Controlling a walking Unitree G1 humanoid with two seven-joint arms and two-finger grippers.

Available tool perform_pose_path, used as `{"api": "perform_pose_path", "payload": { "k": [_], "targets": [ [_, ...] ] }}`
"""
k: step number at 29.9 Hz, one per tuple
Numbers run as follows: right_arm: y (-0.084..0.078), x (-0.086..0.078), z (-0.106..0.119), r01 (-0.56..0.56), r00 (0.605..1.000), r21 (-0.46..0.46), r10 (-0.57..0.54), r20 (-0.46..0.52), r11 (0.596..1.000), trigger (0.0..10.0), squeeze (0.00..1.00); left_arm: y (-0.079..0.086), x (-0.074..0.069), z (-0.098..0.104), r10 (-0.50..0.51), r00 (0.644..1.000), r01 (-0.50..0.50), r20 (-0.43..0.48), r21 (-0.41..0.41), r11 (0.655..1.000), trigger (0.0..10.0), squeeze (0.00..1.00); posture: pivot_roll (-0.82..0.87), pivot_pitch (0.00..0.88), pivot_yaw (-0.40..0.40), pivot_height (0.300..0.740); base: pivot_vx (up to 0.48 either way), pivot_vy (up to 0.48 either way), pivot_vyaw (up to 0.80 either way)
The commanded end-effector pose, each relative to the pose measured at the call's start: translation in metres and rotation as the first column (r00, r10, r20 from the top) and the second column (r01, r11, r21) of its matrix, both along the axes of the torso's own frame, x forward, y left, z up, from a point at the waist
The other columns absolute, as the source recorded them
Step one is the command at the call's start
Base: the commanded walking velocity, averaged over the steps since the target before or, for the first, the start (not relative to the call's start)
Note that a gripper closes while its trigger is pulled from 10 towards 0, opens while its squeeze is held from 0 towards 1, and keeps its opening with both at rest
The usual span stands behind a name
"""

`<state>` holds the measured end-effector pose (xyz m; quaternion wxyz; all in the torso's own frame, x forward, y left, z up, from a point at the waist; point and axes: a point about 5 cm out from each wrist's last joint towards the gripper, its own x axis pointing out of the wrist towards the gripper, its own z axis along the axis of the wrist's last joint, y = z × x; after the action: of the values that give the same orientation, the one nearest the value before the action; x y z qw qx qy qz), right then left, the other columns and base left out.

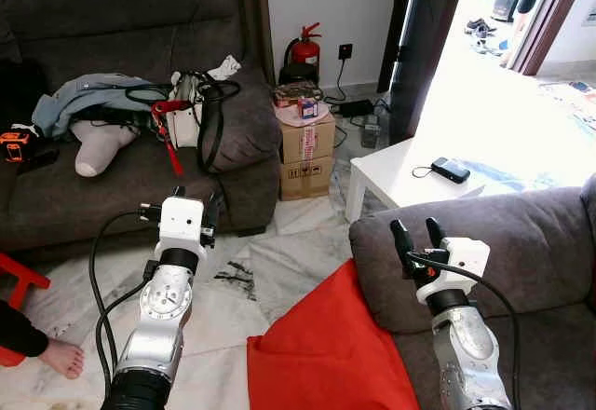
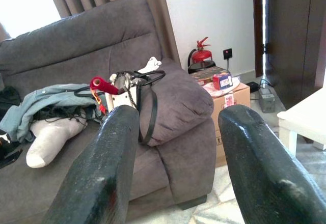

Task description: Move the pillow to the sofa from floor

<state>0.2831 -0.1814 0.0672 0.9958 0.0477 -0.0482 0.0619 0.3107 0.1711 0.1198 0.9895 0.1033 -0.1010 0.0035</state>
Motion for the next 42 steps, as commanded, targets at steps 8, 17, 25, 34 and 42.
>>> {"api": "perform_pose_path", "payload": {
  "k": [8,17,25,34,42],
  "targets": [
    [0.001,0.001,0.001,-0.02,1.0,-0.014,0.02,-0.009,1.0,10.0,0.0,-0.002,-0.003,-0.001,-0.001,1.0,0.001,-0.003,0.0,1.0,10.0,0.0,-0.03,0.0,0.034,0.658,0.0,0.0,0.0],
    [0.002,0.001,0.0,-0.028,1.0,-0.032,0.028,-0.011,0.999,10.0,0.0,-0.003,-0.004,-0.002,-0.001,1.0,0.001,-0.007,-0.001,1.0,10.0,0.0,-0.03,0.0,0.031,0.629,0.0,0.0,0.0],
    [0.002,0.001,-0.001,-0.039,0.999,-0.051,0.038,-0.023,0.998,10.0,0.0,-0.002,-0.004,-0.003,0.003,1.0,-0.003,-0.011,0.0,1.0,10.0,0.0,-0.03,0.0,0.029,0.629,0.0,0.0,0.0],
    [0.004,0.0,-0.005,-0.059,0.997,-0.068,0.056,-0.057,0.996,10.0,0.0,-0.002,-0.005,-0.006,0.001,1.0,-0.001,-0.029,0.001,1.0,10.0,0.0,-0.04,0.0,0.028,0.629,0.0,0.0,0.0],
    [0.0,0.003,-0.009,-0.04,0.995,-0.087,0.032,-0.093,0.995,10.0,0.0,0.0,-0.002,-0.017,-0.034,0.995,0.036,-0.096,0.022,0.999,10.0,0.0,-0.05,0.0,0.031,0.629,0.0,0.0,0.0]
  ]
}}
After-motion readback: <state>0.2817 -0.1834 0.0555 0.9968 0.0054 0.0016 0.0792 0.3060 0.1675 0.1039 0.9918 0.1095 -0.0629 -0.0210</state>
